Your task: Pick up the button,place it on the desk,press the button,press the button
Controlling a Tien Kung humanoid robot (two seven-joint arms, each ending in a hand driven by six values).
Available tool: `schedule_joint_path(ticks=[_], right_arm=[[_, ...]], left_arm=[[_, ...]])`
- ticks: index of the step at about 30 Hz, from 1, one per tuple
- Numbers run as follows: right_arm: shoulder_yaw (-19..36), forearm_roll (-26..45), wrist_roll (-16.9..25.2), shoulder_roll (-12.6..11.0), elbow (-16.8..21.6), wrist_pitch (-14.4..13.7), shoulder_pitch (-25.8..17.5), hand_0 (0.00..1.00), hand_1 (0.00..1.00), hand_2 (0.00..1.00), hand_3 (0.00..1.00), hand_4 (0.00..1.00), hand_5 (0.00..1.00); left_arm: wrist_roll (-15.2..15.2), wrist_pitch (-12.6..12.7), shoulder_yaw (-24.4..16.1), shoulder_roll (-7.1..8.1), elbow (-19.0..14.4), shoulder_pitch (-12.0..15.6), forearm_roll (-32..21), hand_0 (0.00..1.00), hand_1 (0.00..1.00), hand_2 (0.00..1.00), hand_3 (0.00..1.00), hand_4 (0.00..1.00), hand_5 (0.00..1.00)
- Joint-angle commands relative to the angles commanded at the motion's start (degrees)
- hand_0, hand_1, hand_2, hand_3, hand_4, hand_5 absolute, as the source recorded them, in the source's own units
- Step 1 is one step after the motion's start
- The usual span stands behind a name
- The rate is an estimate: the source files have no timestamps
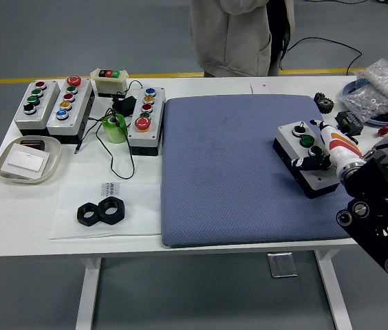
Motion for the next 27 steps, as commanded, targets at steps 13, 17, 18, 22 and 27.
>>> schedule_joint_path(ticks=[13, 17, 18, 22, 27], right_arm=[[-0.06, -1.23, -1.98, 0.96, -2.54, 1.49, 1.34, 0.894, 0.686, 0.719, 0.863, 0.998, 0.301], [-0.58, -1.85, -2.88, 0.84, -2.82, 1.61, 1.69, 0.894, 0.686, 0.719, 0.863, 0.998, 0.301], [-0.74, -2.33, -3.38, 0.75, -2.88, 1.63, 1.80, 0.707, 0.583, 0.609, 0.822, 0.926, 0.240], [-0.98, -2.68, -4.06, 0.42, -3.26, 2.77, 2.10, 0.707, 0.583, 0.609, 0.822, 0.926, 0.240], [-1.31, -2.99, -4.41, 0.17, -3.30, 3.23, 2.23, 0.482, 0.488, 0.555, 0.771, 0.889, 0.186]], left_arm=[[-0.08, 0.01, 0.10, 0.03, -0.01, -0.09, -0.28, 0.736, 0.828, 0.875, 0.832, 0.639, 0.998], [-0.08, 0.01, 0.09, 0.04, -0.01, -0.08, -0.26, 0.736, 0.828, 0.875, 0.832, 0.639, 0.998], [-0.09, 0.01, 0.11, 0.04, -0.01, -0.08, -0.28, 0.736, 0.828, 0.875, 0.833, 0.640, 0.998], [-0.07, 0.03, 0.04, 0.05, 0.00, -0.09, -0.17, 0.736, 0.828, 0.875, 0.833, 0.640, 0.998], [0.00, 0.07, -0.15, 0.06, 0.02, -0.07, 0.15, 0.736, 0.827, 0.874, 0.833, 0.640, 0.998]])
